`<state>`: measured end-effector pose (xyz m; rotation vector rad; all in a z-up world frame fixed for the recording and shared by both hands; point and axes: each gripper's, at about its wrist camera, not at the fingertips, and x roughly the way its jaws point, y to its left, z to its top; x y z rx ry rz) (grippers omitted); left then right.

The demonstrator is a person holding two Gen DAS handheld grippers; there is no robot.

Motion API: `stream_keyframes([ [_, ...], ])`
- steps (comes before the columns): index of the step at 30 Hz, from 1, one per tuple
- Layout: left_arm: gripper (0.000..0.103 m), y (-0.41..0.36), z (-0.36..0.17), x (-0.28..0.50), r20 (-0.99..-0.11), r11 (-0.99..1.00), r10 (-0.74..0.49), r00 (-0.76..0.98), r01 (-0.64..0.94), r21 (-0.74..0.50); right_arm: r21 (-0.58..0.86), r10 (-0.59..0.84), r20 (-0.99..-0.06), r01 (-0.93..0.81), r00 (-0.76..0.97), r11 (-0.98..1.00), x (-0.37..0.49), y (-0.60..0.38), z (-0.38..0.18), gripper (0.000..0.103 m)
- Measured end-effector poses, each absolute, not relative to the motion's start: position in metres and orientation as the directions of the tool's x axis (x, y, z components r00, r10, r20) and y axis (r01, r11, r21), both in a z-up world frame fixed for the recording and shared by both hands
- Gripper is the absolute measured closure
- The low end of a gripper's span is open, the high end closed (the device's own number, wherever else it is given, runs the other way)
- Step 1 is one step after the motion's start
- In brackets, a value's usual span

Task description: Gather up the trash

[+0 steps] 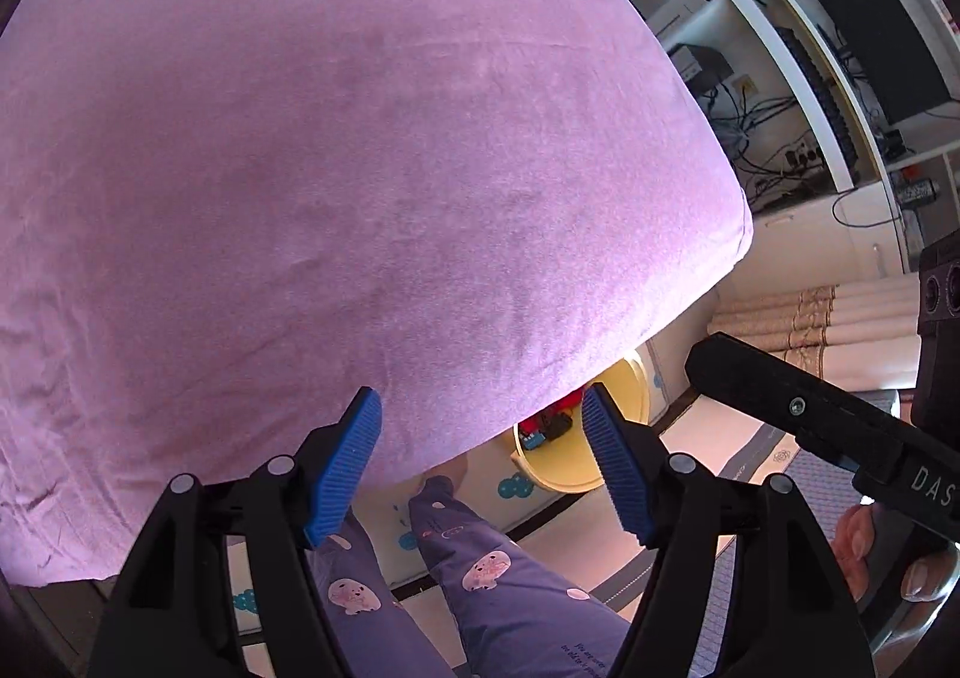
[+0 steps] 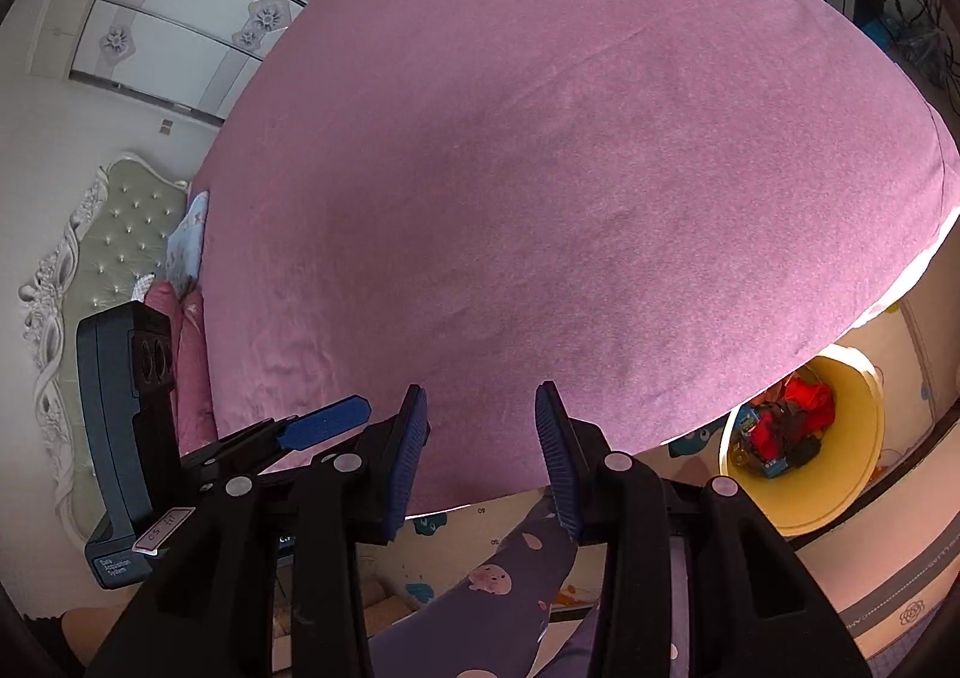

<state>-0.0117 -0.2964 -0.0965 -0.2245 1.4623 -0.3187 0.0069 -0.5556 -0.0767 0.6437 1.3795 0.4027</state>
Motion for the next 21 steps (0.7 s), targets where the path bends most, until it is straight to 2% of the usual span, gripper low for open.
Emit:
stream_keyframes([
  [5, 0.02, -0.248, -0.077, -0.025, -0.943, 0.952, -0.3, 0.144, -0.015, -0.305, 0.621, 0.609, -0.776, 0.03, 0.167, 0.783, 0.018, -0.518, -0.047, 0.058],
  [9, 0.015, -0.224, -0.06, -0.036, -0.946, 0.957, -0.264, 0.189, -0.067, -0.281, 0.581, 0.576, -0.798, -0.027, 0.177, 0.813, 0.022, -0.498, -0.027, 0.044],
  [11, 0.013, -0.214, -0.05, -0.042, -0.944, 0.957, -0.256, 0.21, -0.08, -0.278, 0.57, 0.57, -0.801, -0.056, 0.182, 0.819, 0.021, -0.488, -0.016, 0.042],
  [13, 0.011, -0.207, -0.038, -0.049, -0.942, 0.958, -0.242, 0.233, -0.095, -0.269, 0.56, 0.561, -0.804, -0.064, 0.2, 0.826, 0.016, -0.484, -0.006, 0.035],
  [21, 0.004, -0.172, 0.027, -0.071, -0.91, 0.957, -0.149, 0.386, -0.177, -0.232, 0.546, 0.558, -0.789, -0.123, 0.257, 0.829, 0.012, -0.466, 0.038, 0.027],
])
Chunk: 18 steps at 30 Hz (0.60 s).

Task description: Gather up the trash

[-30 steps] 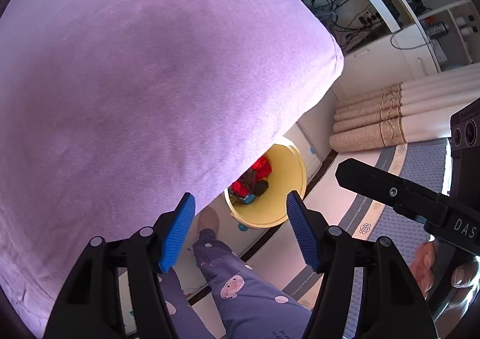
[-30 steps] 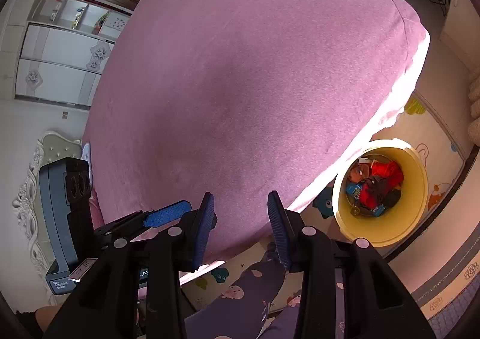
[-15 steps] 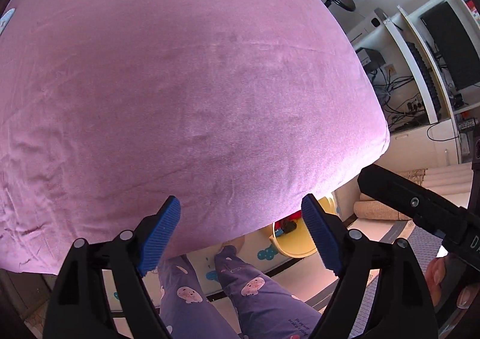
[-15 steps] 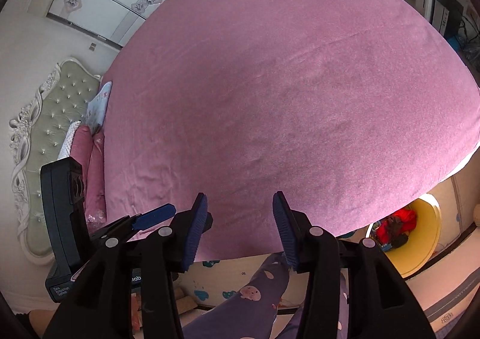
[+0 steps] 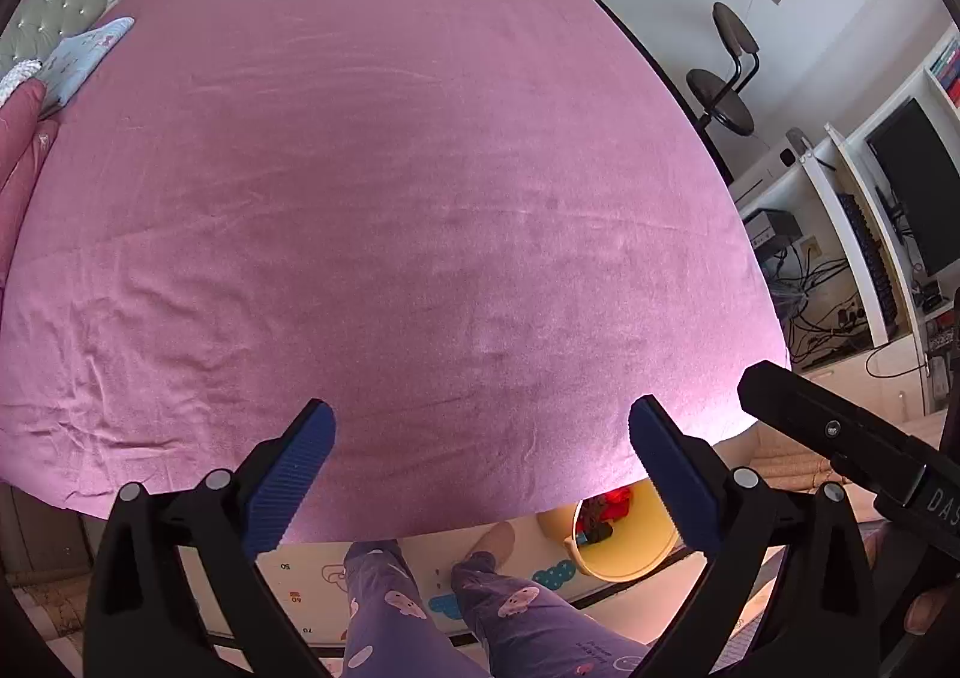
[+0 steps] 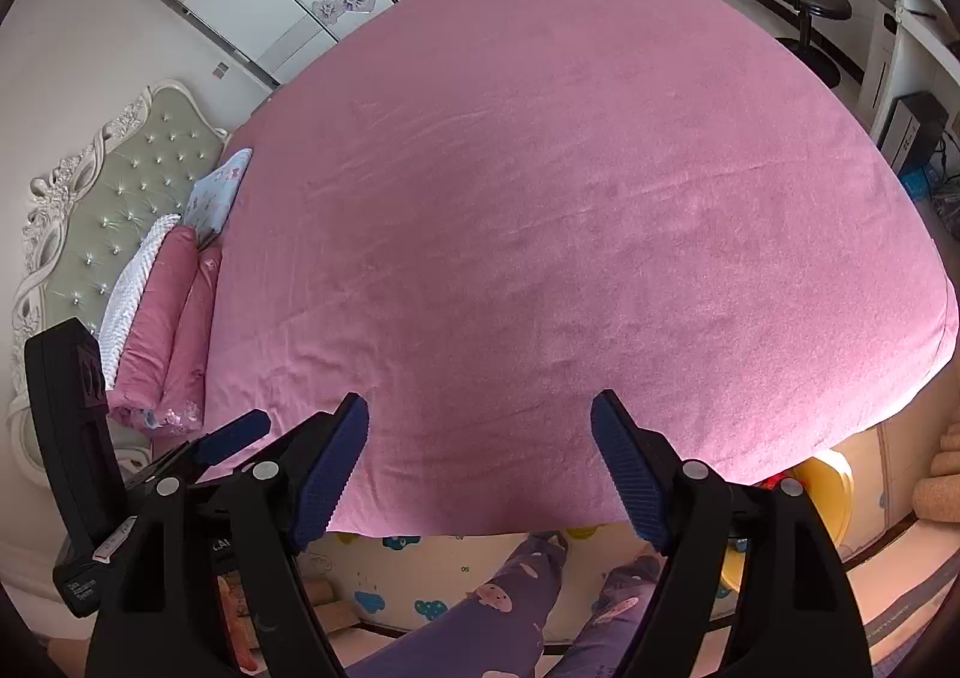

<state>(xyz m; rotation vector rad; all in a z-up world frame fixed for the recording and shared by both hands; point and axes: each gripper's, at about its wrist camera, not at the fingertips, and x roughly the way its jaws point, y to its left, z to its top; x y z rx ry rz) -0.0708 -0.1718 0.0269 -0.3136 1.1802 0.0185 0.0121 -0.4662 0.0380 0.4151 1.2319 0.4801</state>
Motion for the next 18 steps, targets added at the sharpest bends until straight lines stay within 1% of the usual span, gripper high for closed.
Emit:
stream_keyframes([
  [1, 0.004, -0.168, 0.034, -0.073, -0.907, 0.958, -0.129, 0.4, -0.187, -0.219, 0.538, 0.552, -0.789, -0.132, 0.269, 0.833, 0.012, -0.464, 0.043, 0.026],
  [3, 0.004, -0.162, 0.047, -0.074, -0.898, 0.957, -0.1, 0.429, -0.205, -0.205, 0.54, 0.555, -0.78, -0.139, 0.289, 0.83, 0.013, -0.463, 0.051, 0.018],
  [7, 0.004, -0.148, 0.066, -0.081, -0.888, 0.95, -0.035, 0.459, -0.259, -0.172, 0.548, 0.574, -0.757, -0.175, 0.312, 0.818, 0.013, -0.454, 0.069, 0.017],
  [11, 0.004, -0.136, 0.075, -0.087, -0.877, 0.935, 0.015, 0.481, -0.318, -0.159, 0.491, 0.546, -0.753, -0.239, 0.368, 0.838, 0.008, -0.443, 0.086, 0.016],
  [15, 0.004, -0.132, 0.082, -0.089, -0.877, 0.93, 0.066, 0.477, -0.347, -0.119, 0.449, 0.531, -0.746, -0.285, 0.402, 0.847, 0.004, -0.435, 0.097, 0.015],
  [18, 0.004, -0.13, 0.084, -0.09, -0.869, 0.924, 0.081, 0.489, -0.363, -0.118, 0.418, 0.516, -0.741, -0.306, 0.43, 0.855, 0.0, -0.432, 0.103, 0.015],
])
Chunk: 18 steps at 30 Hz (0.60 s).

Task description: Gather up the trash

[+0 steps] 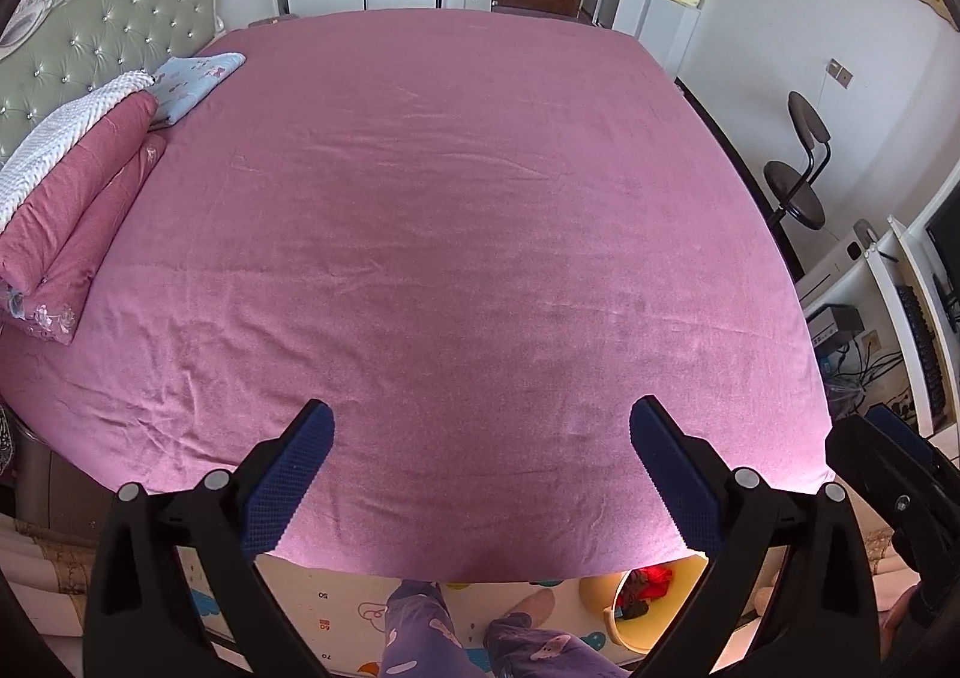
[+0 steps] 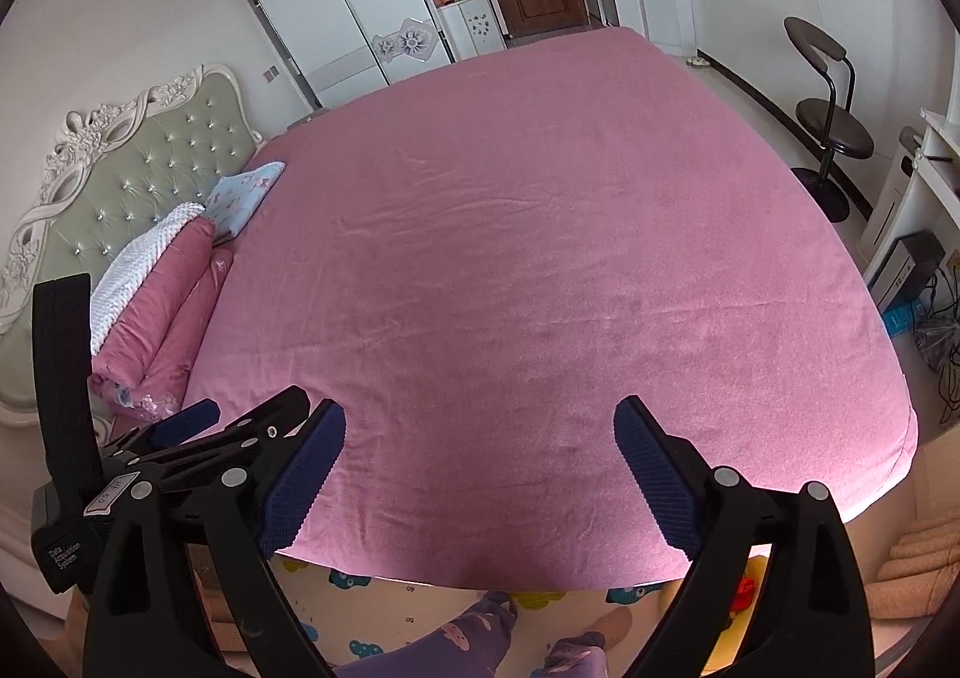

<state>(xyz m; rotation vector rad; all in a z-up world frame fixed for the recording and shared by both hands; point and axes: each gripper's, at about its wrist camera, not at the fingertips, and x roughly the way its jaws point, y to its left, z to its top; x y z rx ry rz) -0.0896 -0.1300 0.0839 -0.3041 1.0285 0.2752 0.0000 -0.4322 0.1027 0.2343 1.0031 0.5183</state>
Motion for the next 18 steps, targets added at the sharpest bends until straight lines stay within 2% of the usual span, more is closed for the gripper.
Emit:
stream_keyframes([
  [5, 0.004, -0.1256, 0.0863, -0.0892, -0.867, 0.919, 0.091, 0.49, -0.377, -0.117, 0.422, 0.515, -0.721, -0.295, 0.463, 0.857, -0.0007, -0.4341, 0.1068, 0.014],
  [10, 0.004, -0.1269, 0.0889, -0.0901, -0.854, 0.927, 0.143, 0.5, -0.369, -0.06, 0.451, 0.528, -0.717, -0.276, 0.455, 0.849, -0.0021, -0.4354, 0.1023, 0.014],
  [18, 0.004, -0.1234, 0.087, -0.0886, -0.861, 0.929, 0.122, 0.494, -0.363, -0.076, 0.446, 0.525, -0.715, -0.277, 0.462, 0.851, -0.0078, -0.4309, 0.1034, 0.014],
])
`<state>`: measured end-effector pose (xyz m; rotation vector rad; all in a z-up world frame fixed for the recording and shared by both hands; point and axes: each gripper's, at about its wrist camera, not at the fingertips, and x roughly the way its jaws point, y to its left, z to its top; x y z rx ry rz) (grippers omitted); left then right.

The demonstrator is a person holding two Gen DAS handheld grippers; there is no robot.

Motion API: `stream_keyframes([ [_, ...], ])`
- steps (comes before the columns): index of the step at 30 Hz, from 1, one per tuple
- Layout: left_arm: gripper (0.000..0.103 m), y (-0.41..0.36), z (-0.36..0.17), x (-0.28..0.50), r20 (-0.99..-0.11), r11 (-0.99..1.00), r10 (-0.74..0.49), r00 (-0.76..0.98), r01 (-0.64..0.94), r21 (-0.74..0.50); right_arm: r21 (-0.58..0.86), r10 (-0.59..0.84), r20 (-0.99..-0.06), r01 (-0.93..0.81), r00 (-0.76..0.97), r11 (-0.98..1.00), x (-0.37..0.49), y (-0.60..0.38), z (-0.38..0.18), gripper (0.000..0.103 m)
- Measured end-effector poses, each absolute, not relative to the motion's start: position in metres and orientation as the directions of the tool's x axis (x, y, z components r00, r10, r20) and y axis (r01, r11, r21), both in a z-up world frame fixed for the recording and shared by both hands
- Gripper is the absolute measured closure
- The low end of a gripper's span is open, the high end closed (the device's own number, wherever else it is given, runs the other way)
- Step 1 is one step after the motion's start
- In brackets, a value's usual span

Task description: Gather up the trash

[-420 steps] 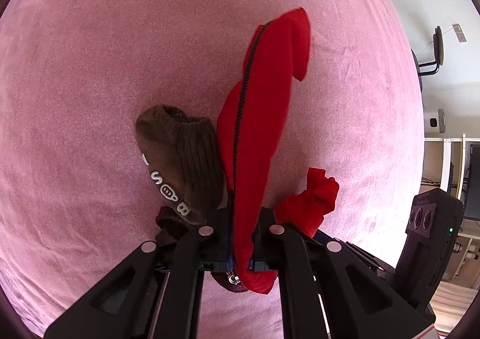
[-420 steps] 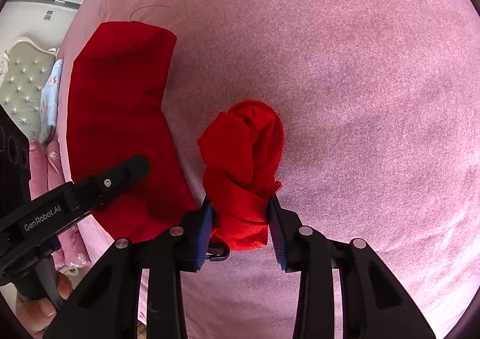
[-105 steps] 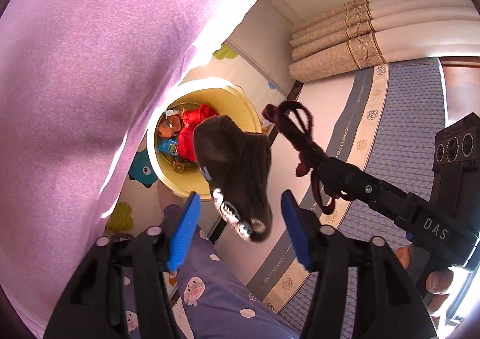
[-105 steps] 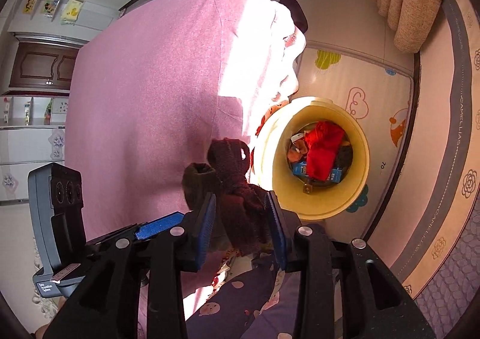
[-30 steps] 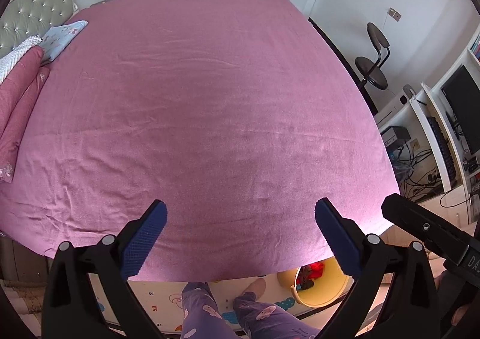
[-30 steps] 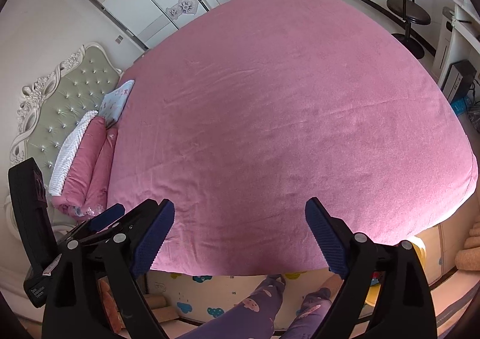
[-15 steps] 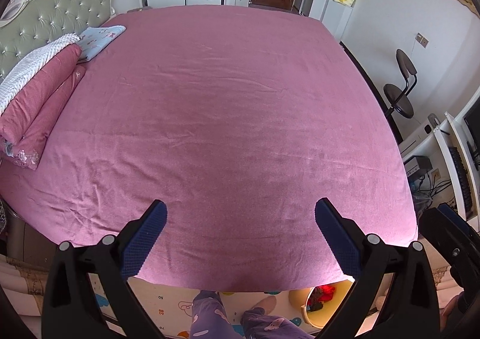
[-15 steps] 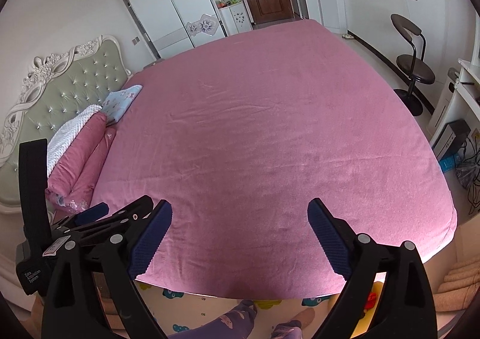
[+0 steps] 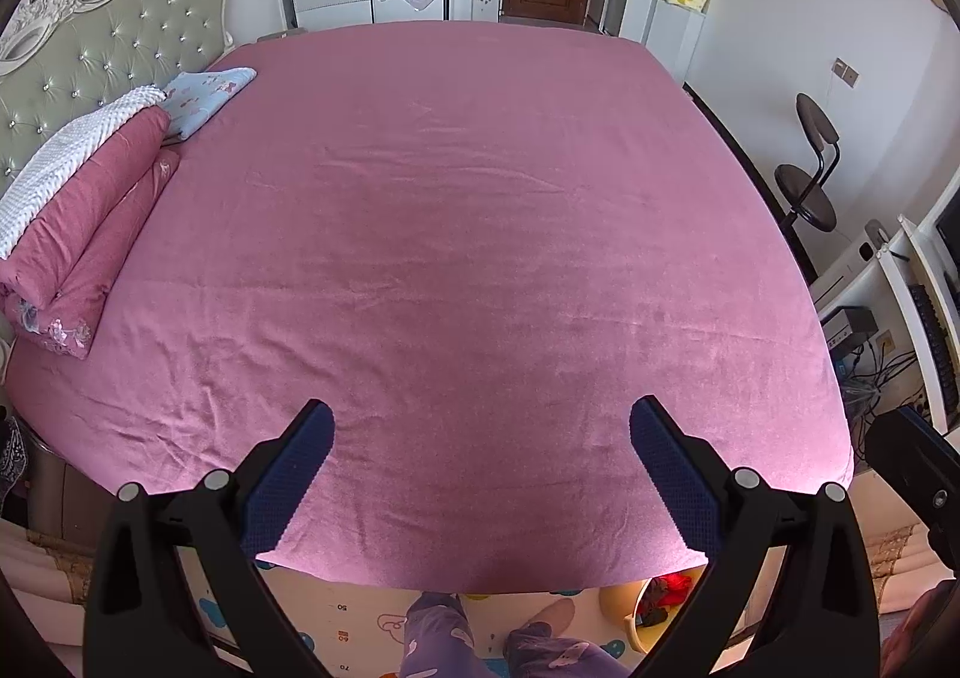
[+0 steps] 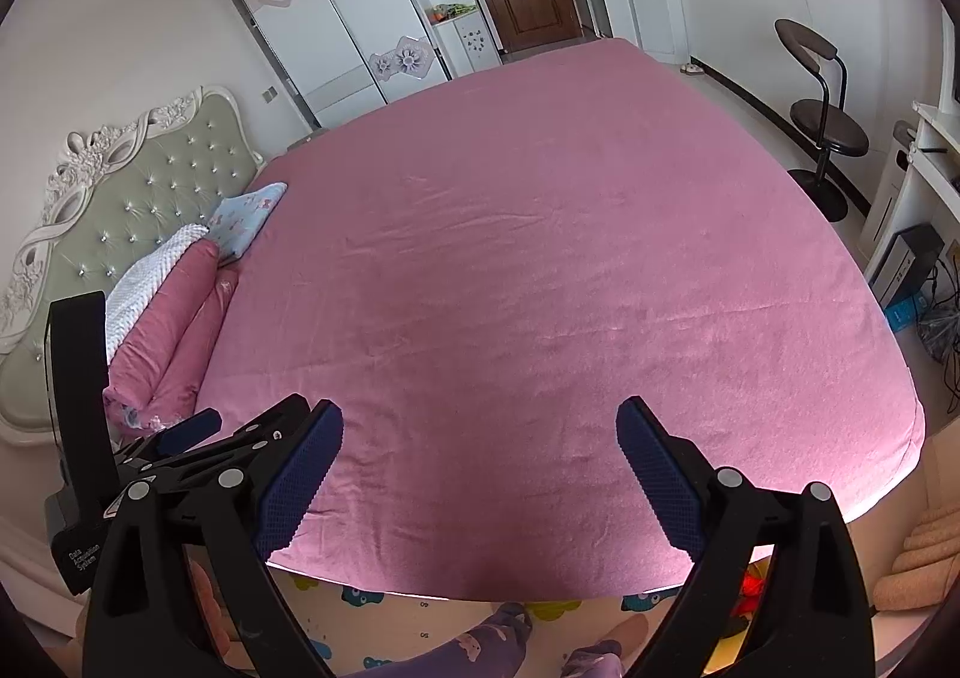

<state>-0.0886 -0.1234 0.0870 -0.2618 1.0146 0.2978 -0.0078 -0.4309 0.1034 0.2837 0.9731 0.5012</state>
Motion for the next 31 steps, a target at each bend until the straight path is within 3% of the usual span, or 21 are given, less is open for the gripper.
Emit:
stream_keyframes([
  [31, 0.004, -0.104, 0.089, -0.087, -0.864, 0.916, 0.097, 0.494, -0.384, -0.117, 0.472, 0.529, -0.724, -0.241, 0.443, 0.848, -0.009, -0.424, 0.101, 0.014],
])
